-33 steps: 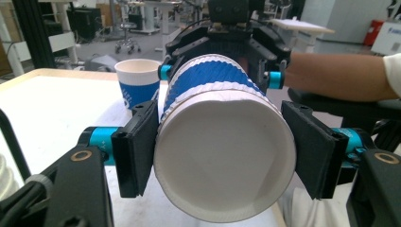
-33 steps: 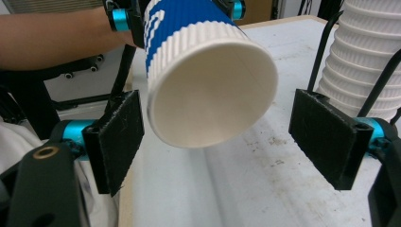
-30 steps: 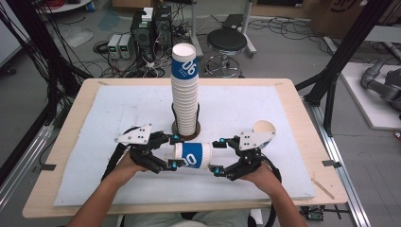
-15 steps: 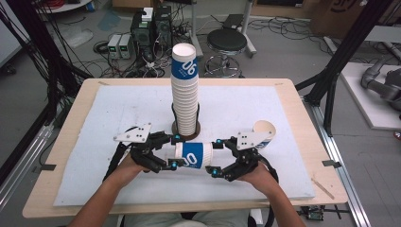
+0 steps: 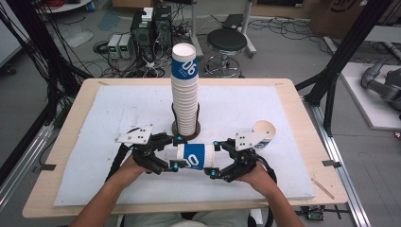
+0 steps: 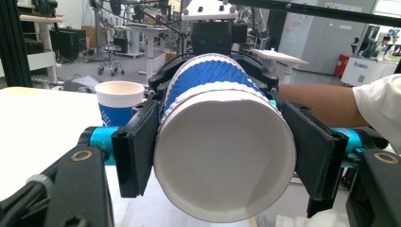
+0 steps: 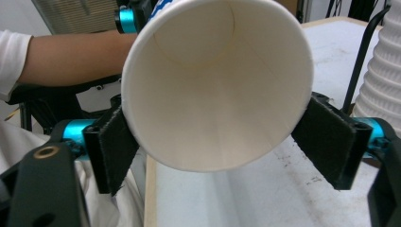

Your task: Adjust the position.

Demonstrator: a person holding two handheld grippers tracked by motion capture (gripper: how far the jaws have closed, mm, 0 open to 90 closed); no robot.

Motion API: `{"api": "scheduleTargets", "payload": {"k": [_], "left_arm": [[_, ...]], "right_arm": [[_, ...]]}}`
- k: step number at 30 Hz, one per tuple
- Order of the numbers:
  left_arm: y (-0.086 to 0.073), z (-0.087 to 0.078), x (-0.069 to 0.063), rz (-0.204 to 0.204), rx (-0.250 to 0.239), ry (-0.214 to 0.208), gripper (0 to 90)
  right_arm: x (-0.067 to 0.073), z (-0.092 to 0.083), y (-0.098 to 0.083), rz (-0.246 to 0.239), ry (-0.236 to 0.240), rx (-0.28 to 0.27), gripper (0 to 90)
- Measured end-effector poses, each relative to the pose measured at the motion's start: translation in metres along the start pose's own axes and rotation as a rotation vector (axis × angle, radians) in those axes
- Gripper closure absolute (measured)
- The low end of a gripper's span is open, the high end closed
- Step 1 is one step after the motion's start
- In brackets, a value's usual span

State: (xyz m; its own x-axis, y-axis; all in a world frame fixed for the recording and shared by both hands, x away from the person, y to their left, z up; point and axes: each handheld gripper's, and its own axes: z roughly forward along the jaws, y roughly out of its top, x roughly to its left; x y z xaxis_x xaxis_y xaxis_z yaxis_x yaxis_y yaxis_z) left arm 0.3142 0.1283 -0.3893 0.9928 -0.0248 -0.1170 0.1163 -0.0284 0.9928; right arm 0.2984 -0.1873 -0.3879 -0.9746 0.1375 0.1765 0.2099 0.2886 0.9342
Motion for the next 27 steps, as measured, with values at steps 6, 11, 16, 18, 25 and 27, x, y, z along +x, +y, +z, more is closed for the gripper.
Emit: {"api": "scheduleTargets", "payload": {"k": [6, 11, 16, 18, 25, 27], "left_arm": [[0.0, 0.0, -0.001, 0.022, 0.016, 0.011, 32.0], [-0.001, 0.001, -0.002, 0.034, 0.04, 0.022, 32.4], [-0.001, 0.002, -0.003, 0.04, 0.06, 0.03, 32.2], [-0.001, 0.003, -0.004, 0.037, 0.07, 0.033, 31.8], [0.006, 0.0, -0.006, -0.024, 0.131, 0.097, 15.1], [0.009, -0.002, -0.007, -0.014, 0.155, 0.109, 15.2]], "right_arm": [[-0.001, -0.002, 0.0, -0.026, -0.014, -0.003, 25.8], [-0.002, -0.003, 0.0, -0.04, -0.018, 0.015, 29.3], [-0.001, -0.004, -0.001, -0.046, -0.023, 0.03, 31.5], [-0.001, -0.004, -0.001, -0.052, -0.017, 0.032, 31.6], [-0.001, -0.008, 0.0, -0.065, -0.007, 0.037, 31.6], [-0.002, -0.011, 0.002, -0.066, -0.01, 0.041, 31.6]]}}
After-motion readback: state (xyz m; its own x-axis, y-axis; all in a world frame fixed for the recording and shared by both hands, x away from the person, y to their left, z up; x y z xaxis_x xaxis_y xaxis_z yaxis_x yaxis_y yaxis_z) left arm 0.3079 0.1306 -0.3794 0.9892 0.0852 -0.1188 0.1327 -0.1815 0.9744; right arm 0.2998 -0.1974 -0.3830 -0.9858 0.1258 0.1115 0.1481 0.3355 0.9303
